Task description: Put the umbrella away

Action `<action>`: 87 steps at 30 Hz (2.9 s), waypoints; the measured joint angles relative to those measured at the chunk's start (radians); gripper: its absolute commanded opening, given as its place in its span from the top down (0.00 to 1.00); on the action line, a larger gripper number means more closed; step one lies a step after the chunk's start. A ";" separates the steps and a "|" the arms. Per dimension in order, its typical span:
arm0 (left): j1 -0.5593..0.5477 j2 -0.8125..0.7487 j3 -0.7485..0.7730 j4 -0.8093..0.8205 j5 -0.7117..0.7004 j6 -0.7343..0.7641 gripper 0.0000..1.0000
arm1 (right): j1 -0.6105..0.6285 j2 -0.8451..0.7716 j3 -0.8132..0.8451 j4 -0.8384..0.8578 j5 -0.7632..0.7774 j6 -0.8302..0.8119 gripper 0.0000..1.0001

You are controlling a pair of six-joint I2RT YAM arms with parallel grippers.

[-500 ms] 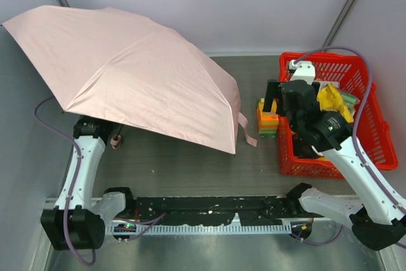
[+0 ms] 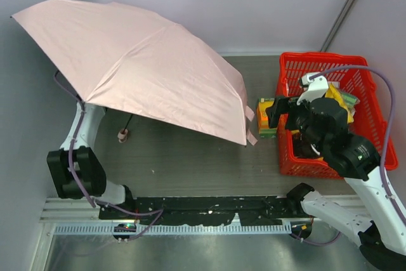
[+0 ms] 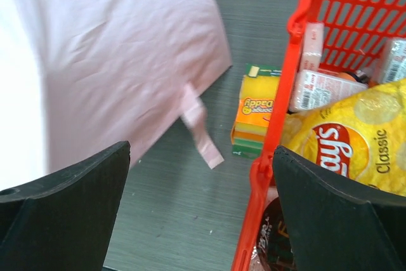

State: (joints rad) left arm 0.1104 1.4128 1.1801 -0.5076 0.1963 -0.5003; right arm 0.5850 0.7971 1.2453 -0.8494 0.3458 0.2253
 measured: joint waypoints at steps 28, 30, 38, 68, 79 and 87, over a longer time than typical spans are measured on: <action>-0.008 0.097 -0.142 0.428 0.529 -0.066 0.19 | 0.000 0.002 -0.051 0.068 -0.150 -0.028 0.05; -0.018 0.099 -0.171 0.516 0.565 -0.111 0.22 | 0.000 0.008 -0.051 0.072 -0.156 -0.026 0.05; -0.114 0.122 -0.222 0.750 0.672 -0.235 0.40 | 0.000 0.009 -0.051 0.072 -0.181 -0.011 0.05; -0.198 -0.270 -0.080 0.633 0.431 -0.506 1.00 | -0.005 -0.093 0.019 0.103 -0.322 0.011 0.12; -0.604 -0.374 -0.032 0.441 -0.017 -0.343 1.00 | 0.040 0.187 0.024 0.499 -0.562 0.354 0.19; -0.828 -0.389 -0.023 0.378 -0.405 -0.177 1.00 | 0.270 0.404 0.126 0.576 -0.225 0.471 0.22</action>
State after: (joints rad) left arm -0.7174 1.0241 1.1568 -0.1291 -0.2089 -0.6773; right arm 0.8551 1.2007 1.3716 -0.2729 0.1207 0.6960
